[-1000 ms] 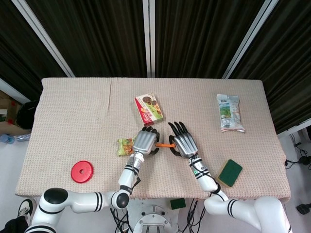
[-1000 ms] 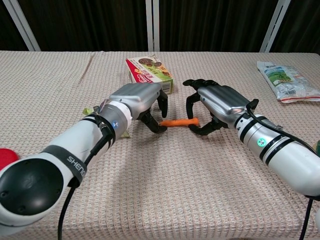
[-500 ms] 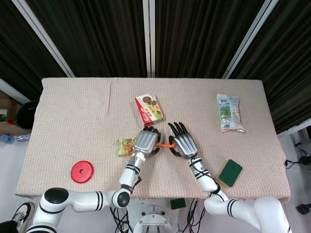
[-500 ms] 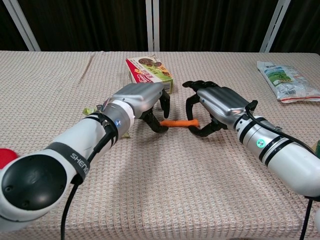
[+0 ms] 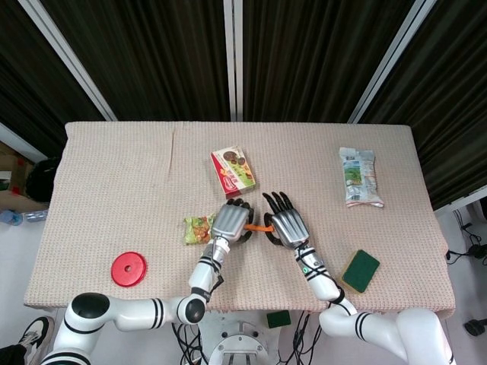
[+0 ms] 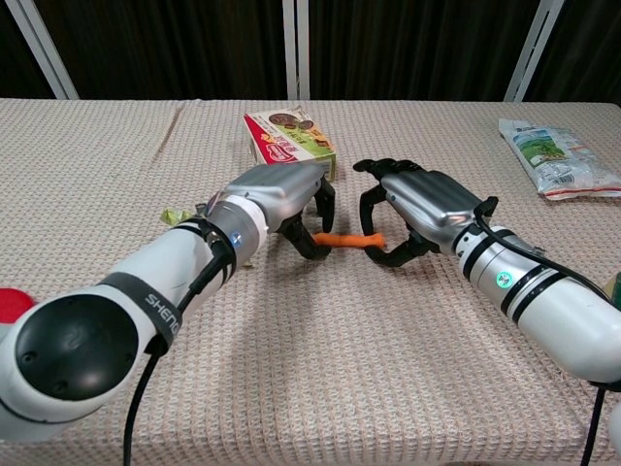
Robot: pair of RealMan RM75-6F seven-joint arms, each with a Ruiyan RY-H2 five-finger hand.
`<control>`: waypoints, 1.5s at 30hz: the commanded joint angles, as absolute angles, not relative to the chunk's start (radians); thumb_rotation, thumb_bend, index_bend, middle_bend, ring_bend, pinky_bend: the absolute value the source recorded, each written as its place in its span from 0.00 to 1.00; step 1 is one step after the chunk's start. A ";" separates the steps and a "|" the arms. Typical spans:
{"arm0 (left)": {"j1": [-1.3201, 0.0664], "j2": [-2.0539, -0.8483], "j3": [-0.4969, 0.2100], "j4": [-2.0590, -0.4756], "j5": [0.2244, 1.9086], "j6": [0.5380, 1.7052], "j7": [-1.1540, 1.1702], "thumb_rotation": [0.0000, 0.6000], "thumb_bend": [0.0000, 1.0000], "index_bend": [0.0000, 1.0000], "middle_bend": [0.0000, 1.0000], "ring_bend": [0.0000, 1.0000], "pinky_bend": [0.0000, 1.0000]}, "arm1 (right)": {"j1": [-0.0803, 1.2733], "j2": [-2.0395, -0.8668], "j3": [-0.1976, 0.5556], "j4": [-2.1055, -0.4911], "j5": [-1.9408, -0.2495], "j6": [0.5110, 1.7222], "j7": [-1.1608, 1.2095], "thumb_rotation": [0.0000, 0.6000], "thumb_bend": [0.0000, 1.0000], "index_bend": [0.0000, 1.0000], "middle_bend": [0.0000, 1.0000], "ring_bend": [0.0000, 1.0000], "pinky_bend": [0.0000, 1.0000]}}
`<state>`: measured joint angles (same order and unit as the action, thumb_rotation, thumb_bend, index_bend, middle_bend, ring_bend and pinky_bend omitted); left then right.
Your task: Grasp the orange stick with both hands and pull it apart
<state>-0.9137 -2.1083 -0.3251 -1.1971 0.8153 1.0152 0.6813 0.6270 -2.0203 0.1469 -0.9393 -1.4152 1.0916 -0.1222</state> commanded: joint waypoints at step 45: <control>-0.906 -2.074 -0.325 -1.267 0.803 1.025 0.672 0.97 0.35 0.56 0.34 0.21 0.22 | 0.622 -2.012 0.143 -0.961 -1.438 1.123 -0.110 1.00 0.34 0.60 0.02 0.00 0.00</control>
